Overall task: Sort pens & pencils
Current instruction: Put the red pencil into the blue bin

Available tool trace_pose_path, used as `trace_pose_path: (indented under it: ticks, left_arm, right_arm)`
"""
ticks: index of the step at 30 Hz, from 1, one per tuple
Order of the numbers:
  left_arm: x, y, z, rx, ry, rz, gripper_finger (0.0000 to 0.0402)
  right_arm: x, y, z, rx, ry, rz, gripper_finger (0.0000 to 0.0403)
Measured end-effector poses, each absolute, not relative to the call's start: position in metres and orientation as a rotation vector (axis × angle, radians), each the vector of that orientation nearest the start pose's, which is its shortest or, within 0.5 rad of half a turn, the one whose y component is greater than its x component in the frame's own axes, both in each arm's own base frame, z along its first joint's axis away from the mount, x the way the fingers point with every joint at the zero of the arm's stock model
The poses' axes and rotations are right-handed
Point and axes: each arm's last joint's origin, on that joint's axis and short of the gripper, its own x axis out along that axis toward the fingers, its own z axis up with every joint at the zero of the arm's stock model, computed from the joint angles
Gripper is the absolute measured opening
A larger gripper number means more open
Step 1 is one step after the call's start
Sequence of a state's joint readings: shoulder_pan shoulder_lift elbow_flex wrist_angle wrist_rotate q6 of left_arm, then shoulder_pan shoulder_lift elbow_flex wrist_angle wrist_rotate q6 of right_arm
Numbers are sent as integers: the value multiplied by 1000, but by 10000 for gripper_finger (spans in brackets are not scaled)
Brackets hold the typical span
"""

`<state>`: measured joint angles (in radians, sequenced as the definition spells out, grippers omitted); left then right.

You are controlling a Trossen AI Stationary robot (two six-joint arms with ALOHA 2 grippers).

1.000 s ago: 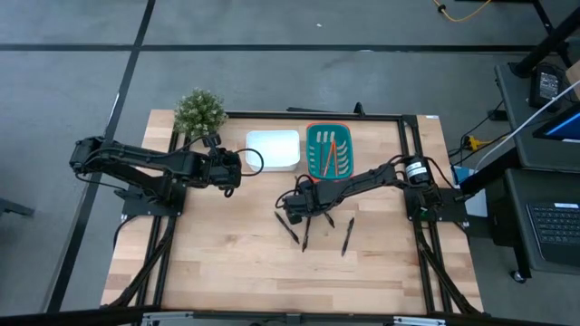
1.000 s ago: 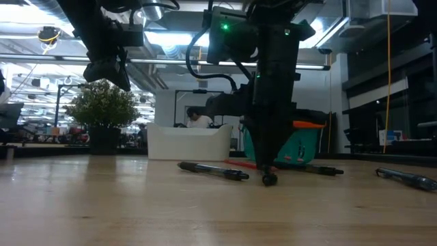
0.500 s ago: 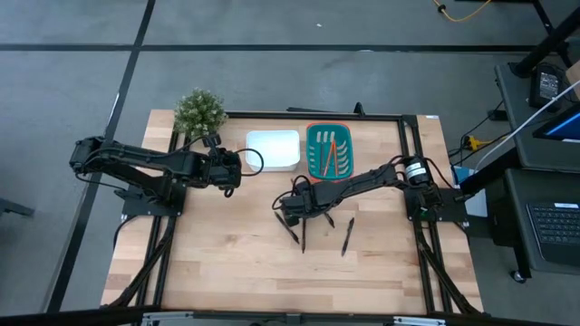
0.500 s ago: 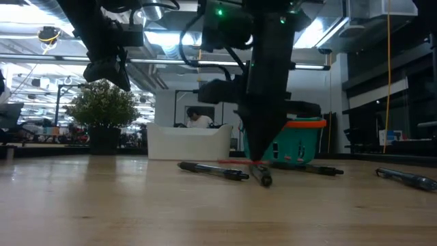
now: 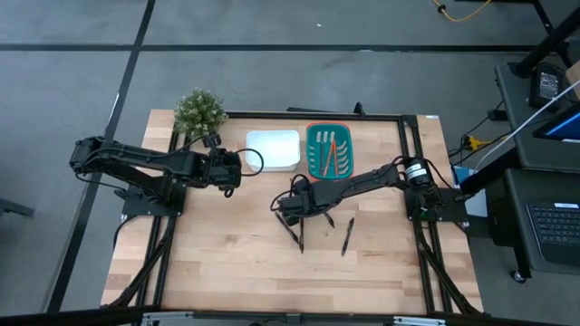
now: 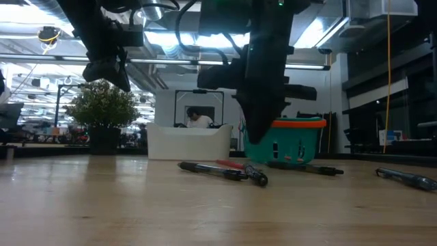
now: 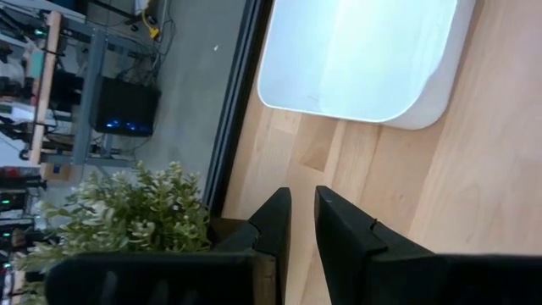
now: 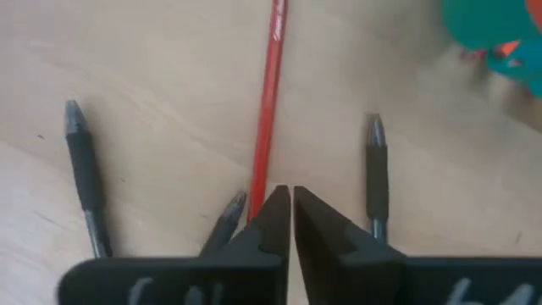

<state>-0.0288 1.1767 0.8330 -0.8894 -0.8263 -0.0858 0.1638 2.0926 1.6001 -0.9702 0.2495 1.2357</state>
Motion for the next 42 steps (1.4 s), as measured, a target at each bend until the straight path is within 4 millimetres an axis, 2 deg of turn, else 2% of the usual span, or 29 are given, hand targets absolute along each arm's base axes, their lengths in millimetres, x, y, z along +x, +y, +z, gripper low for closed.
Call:
trace_pose_path:
  ticks: [9, 17, 26, 36, 42]
  left_arm:
    - [199, 15, 239, 444, 1116, 731, 50]
    - [199, 15, 239, 444, 1116, 731, 50]
    - [199, 15, 239, 444, 1115, 731, 50]
    - [199, 15, 239, 444, 1115, 731, 50]
    - [199, 15, 239, 445, 1115, 732, 50]
  right_arm:
    - [414, 59, 174, 723, 1054, -802, 84]
    - [408, 48, 160, 736, 1084, -835, 121]
    - [406, 39, 140, 808, 1070, -796, 123]
    - [403, 35, 133, 838, 1073, -823, 122]
    - [402, 36, 123, 862, 1122, -840, 84]
